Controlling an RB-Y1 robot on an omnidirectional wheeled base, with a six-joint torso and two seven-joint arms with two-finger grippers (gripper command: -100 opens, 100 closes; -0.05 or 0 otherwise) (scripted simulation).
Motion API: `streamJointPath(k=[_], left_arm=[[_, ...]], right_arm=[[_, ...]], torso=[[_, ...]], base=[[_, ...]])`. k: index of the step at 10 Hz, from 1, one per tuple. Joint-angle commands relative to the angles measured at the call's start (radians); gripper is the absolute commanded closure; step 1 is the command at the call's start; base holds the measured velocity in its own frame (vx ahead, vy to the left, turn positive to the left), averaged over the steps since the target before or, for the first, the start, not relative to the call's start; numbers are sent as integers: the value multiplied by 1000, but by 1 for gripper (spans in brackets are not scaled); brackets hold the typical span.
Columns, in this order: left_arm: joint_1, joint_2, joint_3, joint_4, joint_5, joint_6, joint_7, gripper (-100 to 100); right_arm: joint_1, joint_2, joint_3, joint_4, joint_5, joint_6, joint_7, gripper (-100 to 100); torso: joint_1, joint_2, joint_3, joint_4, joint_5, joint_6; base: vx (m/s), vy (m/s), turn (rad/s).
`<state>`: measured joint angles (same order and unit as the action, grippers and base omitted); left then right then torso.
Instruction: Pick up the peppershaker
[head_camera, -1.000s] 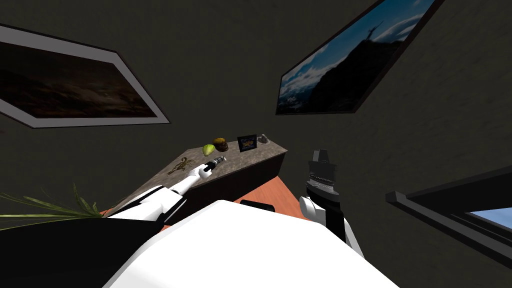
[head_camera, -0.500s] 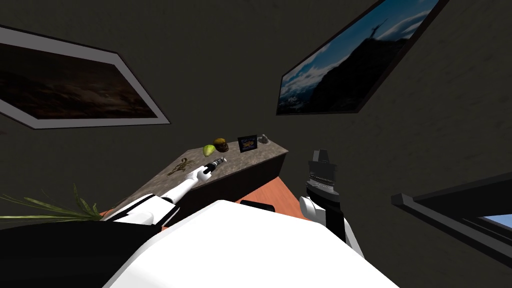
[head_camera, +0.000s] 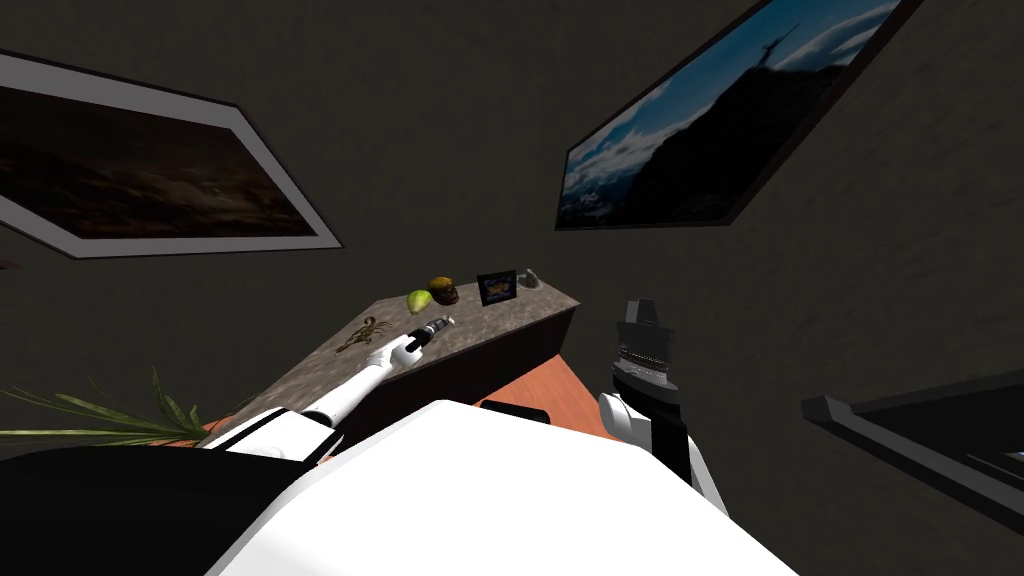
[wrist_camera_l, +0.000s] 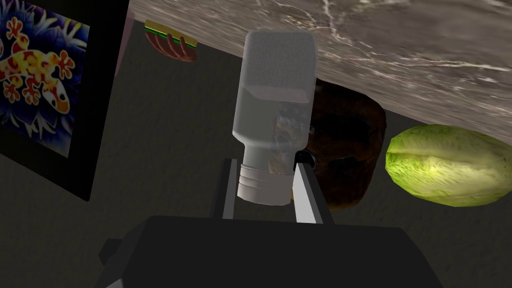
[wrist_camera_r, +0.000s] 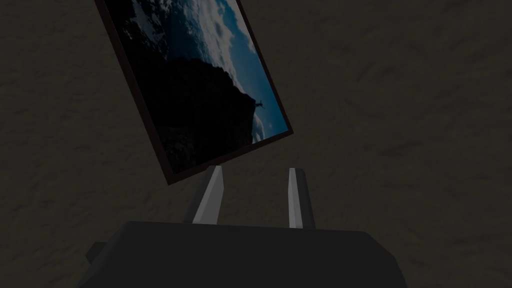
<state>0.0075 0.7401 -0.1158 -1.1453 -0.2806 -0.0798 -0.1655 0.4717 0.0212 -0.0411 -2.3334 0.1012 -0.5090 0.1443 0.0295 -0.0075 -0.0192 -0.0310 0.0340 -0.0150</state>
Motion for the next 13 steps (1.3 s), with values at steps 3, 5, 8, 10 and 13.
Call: streamJointPath(k=[3, 5, 8, 10, 13], left_arm=[[70, -8, 29, -132, -32, 46, 15, 100], [138, -14, 56, -194, -62, 95, 30, 100], [189, -21, 83, -273, -92, 142, 46, 100], [205, -21, 83, -329, -92, 143, 46, 100], [198, -21, 79, -338, -90, 148, 46, 0]], right_arm=[[0, 0, 0, 0, 0, 0, 0, 0], [0, 0, 0, 0, 0, 0, 0, 0], [0, 0, 0, 0, 0, 0, 0, 0], [0, 0, 0, 0, 0, 0, 0, 0], [0, 0, 0, 0, 0, 0, 0, 0]], torso=[[1, 0, 0, -1, 0, -2], [1, 0, 0, 0, 0, -2], [-2, 1, 0, 0, 0, 0], [1, 0, 0, -1, 0, -2], [-2, 1, 0, 0, -1, 0]], base=[[26, 27, 10], [37, 33, 5], [14, 15, 5], [21, 23, 21], [1, 0, -4]])
